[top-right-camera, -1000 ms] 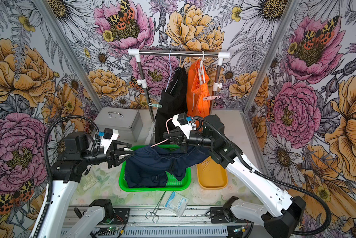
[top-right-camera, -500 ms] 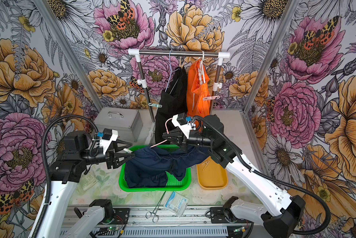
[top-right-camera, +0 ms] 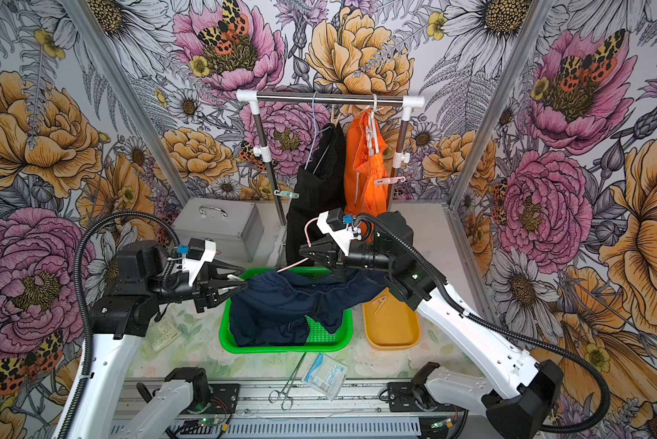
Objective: Remove the clothespins securing shorts to the hanger
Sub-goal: Remove the clothespin from the hanger.
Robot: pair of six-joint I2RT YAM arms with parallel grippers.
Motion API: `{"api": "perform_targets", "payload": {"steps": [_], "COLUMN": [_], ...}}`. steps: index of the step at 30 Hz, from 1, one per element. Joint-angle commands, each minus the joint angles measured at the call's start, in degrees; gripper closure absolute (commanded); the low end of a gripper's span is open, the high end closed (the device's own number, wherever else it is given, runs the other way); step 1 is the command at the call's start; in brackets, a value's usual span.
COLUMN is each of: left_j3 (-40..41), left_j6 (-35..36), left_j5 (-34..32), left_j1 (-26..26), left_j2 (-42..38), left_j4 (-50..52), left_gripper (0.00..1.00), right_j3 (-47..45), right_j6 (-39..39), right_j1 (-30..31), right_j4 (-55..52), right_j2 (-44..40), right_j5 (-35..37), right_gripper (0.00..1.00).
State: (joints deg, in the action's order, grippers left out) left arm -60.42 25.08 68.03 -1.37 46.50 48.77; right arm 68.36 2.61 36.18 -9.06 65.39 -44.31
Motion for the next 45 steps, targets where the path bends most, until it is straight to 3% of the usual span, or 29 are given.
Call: {"api": "perform_targets", "payload": {"steps": [1,5,11,22,30,40,45], "left_j3": [-0.9,-0.7,-0.6,-1.7,-3.5,-7.5,-9.6], "left_j6": [0.5,0.5,0.1,-1.2,-3.2,-3.5,-4.2], "left_j5": [0.6,0.4,-0.1,-1.3,-9.3,-20.2,-25.3], "left_j1": [0.1,0.1,0.8,1.1,-2.2,-7.1,-9.9], "left_j2": [-0.6,-0.5,-0.6,-0.7,-0.3,0.3,0.5], "left_j4": [0.1,0.1,0.2,0.1,0.1,0.2,-0.1], "left_gripper": [0.56,0.64,0.65,0.85,1.0,1.0,1.0], "right_j3": [-0.2,-0.2,-0.3,-0.6,-0.6,-1.6,-1.3], "right_j6": [1.1,1.2,1.2,1.4,1.6,1.6,2.9], "right_j1": [0.0,0.0,0.1,0.1,0.1,0.0,-0.1], "right_j4": [3.8,3.8,3.9,4.2,4.4,3.7,3.1], "right_j2": [-0.5,-0.5,-0.5,-0.2,0.6,1.1,2.1], "right_j5": [-1.3,-1.4,-1.3,-0.5,0.5,5.2,13.7], "right_gripper": [1.0,1.0,1.0,1.0,1.0,1.0,1.0]}}
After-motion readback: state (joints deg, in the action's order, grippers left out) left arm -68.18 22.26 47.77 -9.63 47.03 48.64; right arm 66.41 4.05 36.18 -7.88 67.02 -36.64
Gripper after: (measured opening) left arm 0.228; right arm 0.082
